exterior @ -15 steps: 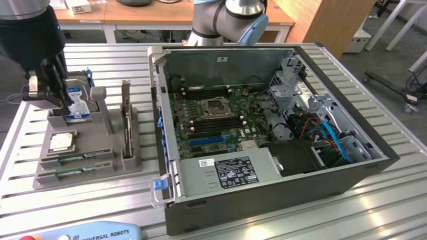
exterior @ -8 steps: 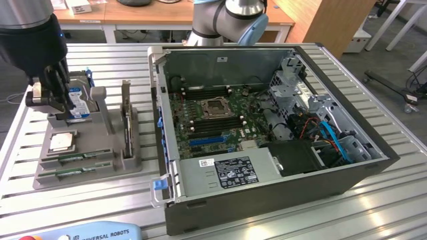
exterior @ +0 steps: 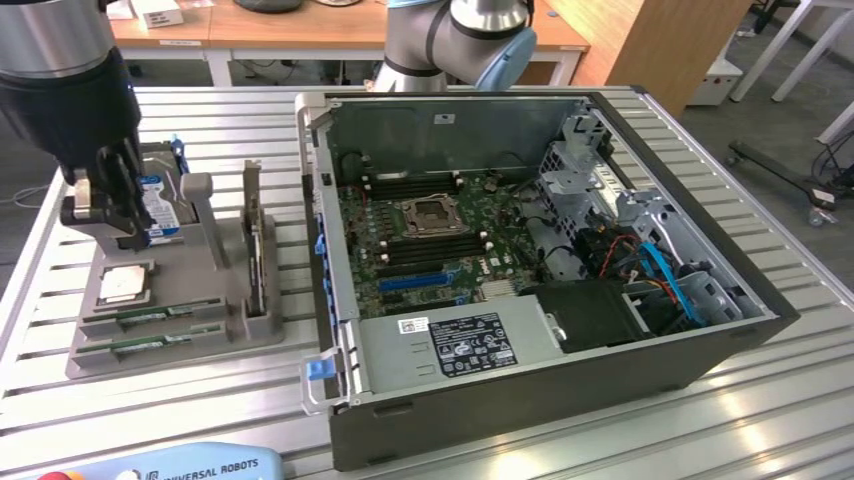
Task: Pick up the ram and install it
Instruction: 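Pick up the ram and move it above insertion slot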
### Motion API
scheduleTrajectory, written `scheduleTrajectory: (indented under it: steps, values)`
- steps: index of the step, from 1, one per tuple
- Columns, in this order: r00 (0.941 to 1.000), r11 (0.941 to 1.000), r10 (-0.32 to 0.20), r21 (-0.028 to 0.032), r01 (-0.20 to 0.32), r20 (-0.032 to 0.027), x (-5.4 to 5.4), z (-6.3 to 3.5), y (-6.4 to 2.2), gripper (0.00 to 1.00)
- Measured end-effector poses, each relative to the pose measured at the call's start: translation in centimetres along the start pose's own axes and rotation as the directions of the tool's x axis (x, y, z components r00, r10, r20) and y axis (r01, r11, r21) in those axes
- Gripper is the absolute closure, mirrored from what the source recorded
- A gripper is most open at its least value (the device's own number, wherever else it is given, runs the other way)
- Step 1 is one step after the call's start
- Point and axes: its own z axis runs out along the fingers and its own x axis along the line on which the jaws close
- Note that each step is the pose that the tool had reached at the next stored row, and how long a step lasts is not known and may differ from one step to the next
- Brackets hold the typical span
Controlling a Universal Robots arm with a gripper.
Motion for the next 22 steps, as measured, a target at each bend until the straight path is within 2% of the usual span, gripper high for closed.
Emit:
scheduleTrajectory:
  steps: [16,22]
  values:
    - [1.0000,1.0000,0.000,0.0001,0.000,0.0001,0.0,1.72,-0.06,0.70]
    - [1.0000,1.0000,0.000,0.0000,0.000,0.0011,0.0,1.81,-0.06,0.70]
